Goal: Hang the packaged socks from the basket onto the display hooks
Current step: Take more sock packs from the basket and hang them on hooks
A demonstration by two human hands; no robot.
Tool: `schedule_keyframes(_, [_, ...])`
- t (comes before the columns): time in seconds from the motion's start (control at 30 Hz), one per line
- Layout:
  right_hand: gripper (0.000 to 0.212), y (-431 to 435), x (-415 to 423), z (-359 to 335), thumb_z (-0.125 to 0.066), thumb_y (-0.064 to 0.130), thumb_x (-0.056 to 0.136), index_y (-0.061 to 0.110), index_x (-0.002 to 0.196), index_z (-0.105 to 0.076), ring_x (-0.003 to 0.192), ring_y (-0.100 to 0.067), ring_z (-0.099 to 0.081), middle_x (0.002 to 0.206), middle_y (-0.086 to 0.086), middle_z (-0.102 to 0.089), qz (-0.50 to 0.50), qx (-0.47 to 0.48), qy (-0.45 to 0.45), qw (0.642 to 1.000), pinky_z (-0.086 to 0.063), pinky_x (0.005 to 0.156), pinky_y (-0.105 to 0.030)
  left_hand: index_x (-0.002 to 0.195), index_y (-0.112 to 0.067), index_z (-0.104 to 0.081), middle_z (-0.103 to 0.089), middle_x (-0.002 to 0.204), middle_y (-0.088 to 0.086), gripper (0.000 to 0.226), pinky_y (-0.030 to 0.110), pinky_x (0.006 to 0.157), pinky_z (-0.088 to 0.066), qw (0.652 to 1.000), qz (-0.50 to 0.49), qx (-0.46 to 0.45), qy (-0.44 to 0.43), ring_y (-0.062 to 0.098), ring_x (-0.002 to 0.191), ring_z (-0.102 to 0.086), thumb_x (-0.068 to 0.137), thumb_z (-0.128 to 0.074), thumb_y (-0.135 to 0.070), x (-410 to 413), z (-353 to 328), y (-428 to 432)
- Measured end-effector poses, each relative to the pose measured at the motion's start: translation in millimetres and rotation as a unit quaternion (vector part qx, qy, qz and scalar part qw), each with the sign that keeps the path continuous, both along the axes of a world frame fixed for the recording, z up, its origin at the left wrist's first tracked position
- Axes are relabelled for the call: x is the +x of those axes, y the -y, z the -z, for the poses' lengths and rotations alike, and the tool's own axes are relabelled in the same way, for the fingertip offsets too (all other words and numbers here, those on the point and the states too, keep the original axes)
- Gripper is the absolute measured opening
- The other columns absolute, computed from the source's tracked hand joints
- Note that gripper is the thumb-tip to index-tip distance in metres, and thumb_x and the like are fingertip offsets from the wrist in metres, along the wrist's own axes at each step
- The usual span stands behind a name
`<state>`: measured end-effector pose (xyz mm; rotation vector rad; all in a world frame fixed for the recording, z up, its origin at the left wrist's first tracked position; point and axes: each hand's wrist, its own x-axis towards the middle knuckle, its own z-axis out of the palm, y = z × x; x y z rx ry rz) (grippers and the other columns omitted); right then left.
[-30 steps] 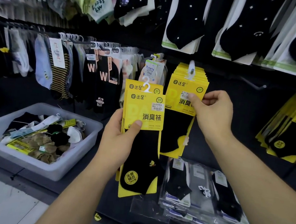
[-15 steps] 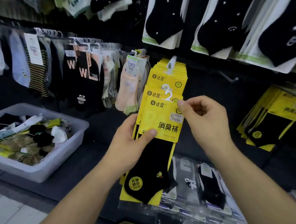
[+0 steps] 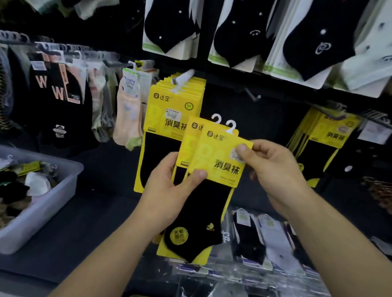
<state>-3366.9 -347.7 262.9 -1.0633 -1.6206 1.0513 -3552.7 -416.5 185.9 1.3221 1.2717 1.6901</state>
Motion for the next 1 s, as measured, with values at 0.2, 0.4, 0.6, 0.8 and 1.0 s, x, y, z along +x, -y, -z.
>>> schedule_keyframes(0.2, [0.015, -18, 24, -27, -0.060, 0.024, 0.100, 0.020, 0.088, -0.069, 0.057, 0.003, -0.061, 0.083, 0.005, -0.075, 0.118, 0.041, -0.103, 0.987, -0.042, 0.049, -0.010, 0.120, -0.029, -0.070, -0.078, 0.120, -0.009, 0.016, 0.050, 0.110, -0.053, 1.000, -0.025, 0.005, 0.003, 0.014, 0.119, -0.071, 0.108, -0.060, -0.024, -7, -3, -9])
schedule_keyframes(0.4, [0.014, -29, 21, -38, -0.057, 0.023, 0.102, 0.021, 0.096, -0.070, 0.076, -0.003, -0.070, 0.091, 0.003, -0.076, 0.104, 0.074, -0.052, 0.990, -0.046, 0.057, -0.013, 0.117, -0.033, -0.070, -0.078, 0.117, -0.013, 0.016, 0.043, 0.107, -0.055, 1.000, -0.023, 0.005, -0.004, 0.008, 0.115, -0.072, 0.108, -0.060, -0.024, -8, -3, -10])
schedule_keyframes(0.6, [0.015, -37, 17, -38, -0.056, 0.021, 0.102, 0.016, 0.108, -0.069, 0.067, 0.010, -0.065, 0.093, 0.004, -0.074, 0.090, 0.093, -0.008, 0.991, -0.043, 0.051, -0.005, 0.115, -0.035, -0.070, -0.079, 0.116, -0.015, 0.015, 0.038, 0.101, -0.056, 1.000, -0.024, 0.012, -0.006, 0.006, 0.112, -0.073, 0.108, -0.060, -0.026, -16, -2, -6])
schedule_keyframes(0.8, [0.005, -38, 17, -33, -0.063, 0.027, 0.098, 0.030, 0.093, -0.064, 0.069, 0.009, -0.063, 0.091, 0.011, -0.071, 0.101, 0.101, 0.019, 0.990, -0.044, 0.057, -0.008, 0.116, -0.035, -0.071, -0.079, 0.118, -0.012, 0.017, 0.037, 0.099, -0.056, 1.000, 0.015, 0.004, 0.006, 0.009, 0.113, -0.074, 0.109, -0.058, -0.026, -15, -4, -1])
schedule_keyframes(1.0, [0.023, -23, 27, -22, -0.059, 0.041, 0.097, 0.020, 0.094, -0.067, 0.079, -0.013, -0.061, 0.090, 0.001, -0.070, 0.197, 0.092, 0.004, 0.976, -0.047, 0.070, -0.029, 0.116, -0.038, -0.073, -0.079, 0.119, -0.012, 0.020, 0.035, 0.097, -0.055, 0.999, 0.034, 0.004, 0.005, 0.009, 0.113, -0.074, 0.109, -0.058, -0.026, -5, -4, 5])
